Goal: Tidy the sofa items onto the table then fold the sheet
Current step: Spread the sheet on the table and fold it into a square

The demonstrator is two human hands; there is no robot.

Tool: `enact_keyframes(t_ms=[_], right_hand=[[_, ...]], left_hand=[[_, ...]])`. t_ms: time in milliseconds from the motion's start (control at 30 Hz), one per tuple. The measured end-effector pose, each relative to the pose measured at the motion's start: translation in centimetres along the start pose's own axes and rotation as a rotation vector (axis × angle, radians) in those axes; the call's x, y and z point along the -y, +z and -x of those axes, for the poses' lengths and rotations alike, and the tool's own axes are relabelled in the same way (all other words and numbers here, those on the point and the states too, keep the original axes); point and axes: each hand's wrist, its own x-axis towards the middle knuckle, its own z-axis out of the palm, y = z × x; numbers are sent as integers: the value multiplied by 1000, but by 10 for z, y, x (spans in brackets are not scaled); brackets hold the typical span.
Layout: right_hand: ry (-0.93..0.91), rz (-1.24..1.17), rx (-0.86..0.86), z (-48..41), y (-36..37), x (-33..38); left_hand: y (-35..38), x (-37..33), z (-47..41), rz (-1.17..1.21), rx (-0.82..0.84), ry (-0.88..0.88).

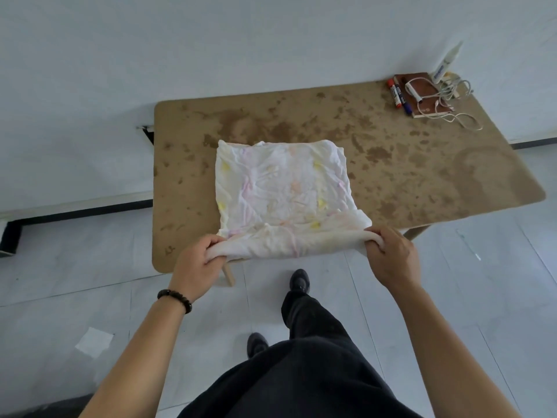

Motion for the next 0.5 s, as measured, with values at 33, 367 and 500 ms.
enact_keyframes(t_ms=[33, 367, 500], right_hand=[[26, -38, -14, -5, 0, 2], [78, -88, 46, -175, 19, 54], [131, -92, 170, -273, 47, 65]], left_hand=[[-2, -4, -5, 81, -37, -41], [-12, -34, -180, 286, -207, -362], [-2, -33, -275, 195, -208, -433]])
